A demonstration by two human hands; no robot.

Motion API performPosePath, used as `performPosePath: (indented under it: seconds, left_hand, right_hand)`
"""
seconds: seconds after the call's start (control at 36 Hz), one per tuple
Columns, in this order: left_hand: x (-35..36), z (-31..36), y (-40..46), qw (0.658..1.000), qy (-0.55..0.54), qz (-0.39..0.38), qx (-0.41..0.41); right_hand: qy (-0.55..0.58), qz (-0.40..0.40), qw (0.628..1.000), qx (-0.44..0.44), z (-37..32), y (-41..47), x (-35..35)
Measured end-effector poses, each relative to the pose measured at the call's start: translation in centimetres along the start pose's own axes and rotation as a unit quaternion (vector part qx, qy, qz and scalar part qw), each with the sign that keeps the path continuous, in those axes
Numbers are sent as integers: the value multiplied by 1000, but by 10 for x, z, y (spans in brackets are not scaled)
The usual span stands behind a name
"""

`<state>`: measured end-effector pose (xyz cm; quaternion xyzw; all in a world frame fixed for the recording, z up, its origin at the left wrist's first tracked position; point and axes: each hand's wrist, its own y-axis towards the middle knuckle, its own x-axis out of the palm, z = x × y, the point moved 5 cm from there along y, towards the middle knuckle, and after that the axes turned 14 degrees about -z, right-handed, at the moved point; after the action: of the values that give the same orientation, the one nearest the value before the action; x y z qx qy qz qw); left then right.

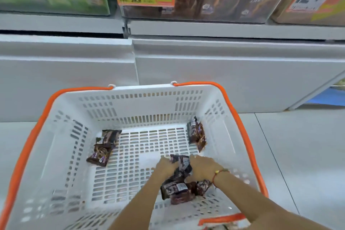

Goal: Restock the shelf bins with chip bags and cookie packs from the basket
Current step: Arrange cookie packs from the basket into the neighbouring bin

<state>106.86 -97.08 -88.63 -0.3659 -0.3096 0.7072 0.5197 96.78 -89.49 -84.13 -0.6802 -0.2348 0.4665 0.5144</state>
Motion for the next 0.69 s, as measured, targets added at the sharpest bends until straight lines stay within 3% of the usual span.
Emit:
performPosePath:
  seconds: [0.14,0.28,0.36,0.42,0.56,0.69]
  left_hand:
    - [3,-4,8,998,51,33,-15]
    - [-3,-3,0,990,122,59,-26]
    - [-10,4,-2,994,90,60,6]
    - [-17,17,-5,998,37,36,46]
    - [-43,57,-43,984,-138,-64,87]
    - [-76,103,-88,973,-120,-79,179]
  right_hand:
    - [28,48,998,15,-5,17,7]
    - [91,25,996,-7,-7,14,-6]
    - [149,13,988,-43,-1,7,-22]
    - [245,-1,967,-70,6,-2,-33]
    - [468,12,870,-153,21,-48,-68]
    - [531,21,811,-243,33,-106,-103]
